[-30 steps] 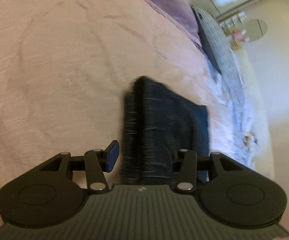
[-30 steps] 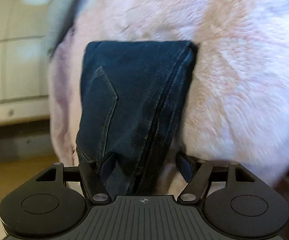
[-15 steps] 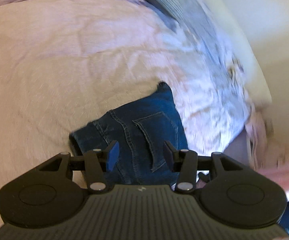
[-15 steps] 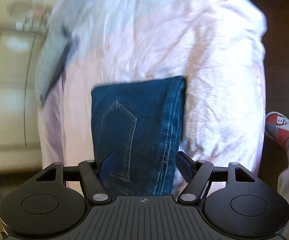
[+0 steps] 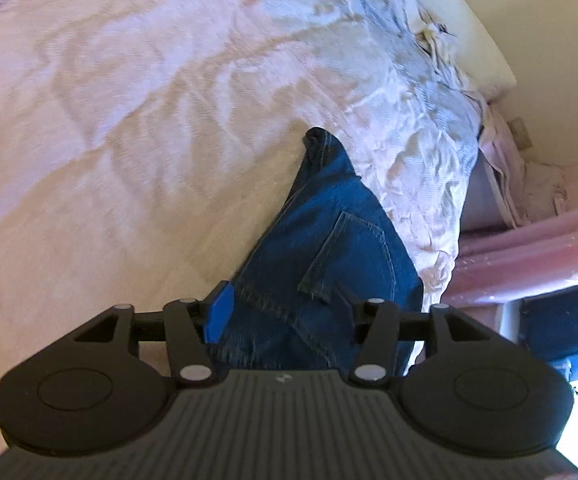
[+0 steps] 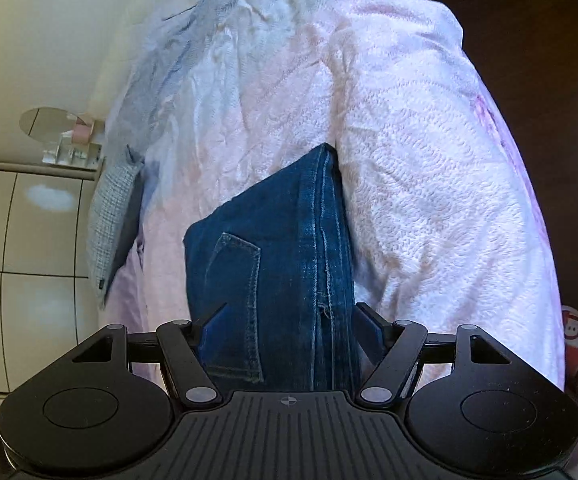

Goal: Fold clothes
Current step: 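Grasp the folded dark blue jeans edge with both tools and lift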

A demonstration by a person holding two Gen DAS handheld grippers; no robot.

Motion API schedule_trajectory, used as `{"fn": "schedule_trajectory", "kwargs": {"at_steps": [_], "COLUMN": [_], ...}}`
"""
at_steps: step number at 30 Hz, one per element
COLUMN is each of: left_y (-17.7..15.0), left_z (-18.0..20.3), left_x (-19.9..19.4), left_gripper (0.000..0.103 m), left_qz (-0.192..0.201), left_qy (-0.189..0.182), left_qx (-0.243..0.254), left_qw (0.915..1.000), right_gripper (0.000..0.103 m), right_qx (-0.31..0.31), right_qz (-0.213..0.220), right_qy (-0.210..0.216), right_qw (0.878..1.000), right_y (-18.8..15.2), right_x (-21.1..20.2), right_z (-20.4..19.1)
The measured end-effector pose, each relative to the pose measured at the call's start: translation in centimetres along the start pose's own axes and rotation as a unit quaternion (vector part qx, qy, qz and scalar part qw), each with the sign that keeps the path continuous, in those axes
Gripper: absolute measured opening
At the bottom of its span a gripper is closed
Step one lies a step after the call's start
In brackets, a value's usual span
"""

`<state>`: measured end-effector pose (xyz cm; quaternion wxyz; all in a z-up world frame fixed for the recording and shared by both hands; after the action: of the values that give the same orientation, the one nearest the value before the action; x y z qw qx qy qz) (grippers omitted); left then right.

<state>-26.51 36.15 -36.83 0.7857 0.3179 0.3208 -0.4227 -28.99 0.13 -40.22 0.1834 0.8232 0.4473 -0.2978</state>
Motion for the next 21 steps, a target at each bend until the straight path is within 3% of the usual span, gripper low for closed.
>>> {"fn": "schedule_trajectory", "kwargs": {"at_steps": [7,13,16,21], "left_y": [3.2,3.5,3.2,2.5], "left_z": [-2.6,-3.4,-3.9,-3.5], "left_x": [5.6,9.7,11.4,13.2], "left_gripper": [0.059,0.063,0.064,0.066], "left_qz": [-0.049,-0.107,-0.120,-0.119], "left_qy": [-0.051,-0.121,-0.131,-0.180], "left_qx": [0.002,-0.023,-0.035,-0.063], "left_qw": [0.9975,0.9866,0.9835,0.9744], "right_gripper": [0.070,0.070,0.070,0.070], "right_qx": [0.005,0.036,0.036,0.025], "right_qz": [-0.004,-0.011,-0.012,-0.014], "right_qy": [-0.014,0.017,0.019,0.024], "right_qw": [1.000,0.999,0.999,0.999], "right_y": [-1.0,-1.3,-1.3,-1.3], "right_x": [1.8,3.9,5.3,6.3], "right_z": [1.8,2.7,2.8,2.5]}}
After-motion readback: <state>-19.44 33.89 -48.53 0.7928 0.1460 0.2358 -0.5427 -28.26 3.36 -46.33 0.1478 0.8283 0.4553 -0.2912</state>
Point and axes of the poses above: each gripper's, at about its wrist camera, not at the fingertips, and x roughly the way its jaws point, z to its right, y to its top, the point moved 7 cm from there along x, roughly the way its jaws point, and after that the axes turned 1 degree about -y, right-handed, at the moved point
